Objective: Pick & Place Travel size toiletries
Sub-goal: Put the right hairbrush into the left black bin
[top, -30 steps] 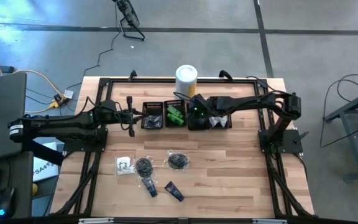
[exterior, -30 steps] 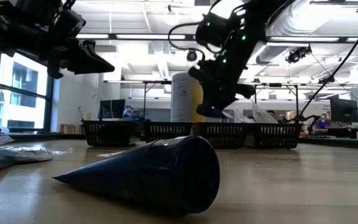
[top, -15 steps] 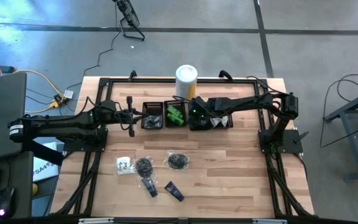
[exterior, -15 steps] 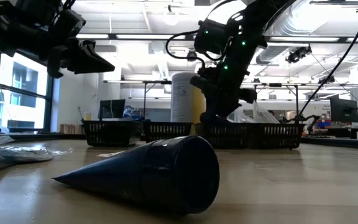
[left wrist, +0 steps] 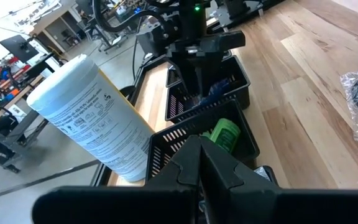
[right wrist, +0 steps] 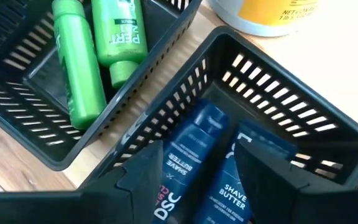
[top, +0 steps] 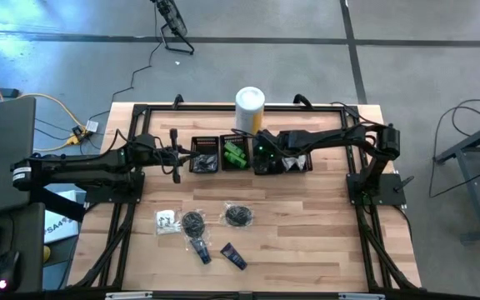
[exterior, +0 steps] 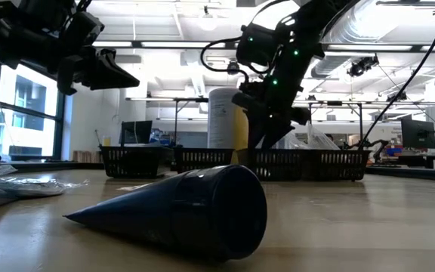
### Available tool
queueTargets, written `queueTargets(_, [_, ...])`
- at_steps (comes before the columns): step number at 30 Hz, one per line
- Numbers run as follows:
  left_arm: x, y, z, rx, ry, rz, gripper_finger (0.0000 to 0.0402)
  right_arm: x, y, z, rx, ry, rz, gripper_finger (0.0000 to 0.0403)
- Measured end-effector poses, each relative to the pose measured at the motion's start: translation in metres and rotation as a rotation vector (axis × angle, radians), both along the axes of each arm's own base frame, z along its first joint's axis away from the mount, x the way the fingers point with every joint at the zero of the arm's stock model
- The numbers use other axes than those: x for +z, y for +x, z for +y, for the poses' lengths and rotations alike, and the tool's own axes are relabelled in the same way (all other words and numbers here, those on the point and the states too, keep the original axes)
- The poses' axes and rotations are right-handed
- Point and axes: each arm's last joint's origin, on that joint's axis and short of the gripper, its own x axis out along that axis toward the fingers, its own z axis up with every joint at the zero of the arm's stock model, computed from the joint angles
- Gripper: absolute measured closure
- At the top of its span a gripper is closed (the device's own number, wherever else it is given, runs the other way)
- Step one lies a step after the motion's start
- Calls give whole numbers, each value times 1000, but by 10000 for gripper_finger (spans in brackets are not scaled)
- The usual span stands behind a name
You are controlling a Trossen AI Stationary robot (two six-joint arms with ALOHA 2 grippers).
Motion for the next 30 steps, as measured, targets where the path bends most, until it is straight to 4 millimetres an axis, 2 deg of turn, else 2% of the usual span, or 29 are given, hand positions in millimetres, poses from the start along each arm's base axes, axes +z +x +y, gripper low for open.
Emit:
queueTargets(6, [0, 0, 0, -1, 0, 0, 401, 17, -5, 0, 36, -28, -33, 208])
queueTargets(13, [0, 0, 0, -2, 5, 3, 401, 53, -13, 5, 91, -82, -135, 222])
queueTargets(30, [0, 0, 0, -6, 26, 3, 401, 55, -15, 10, 168, -121, -97, 273])
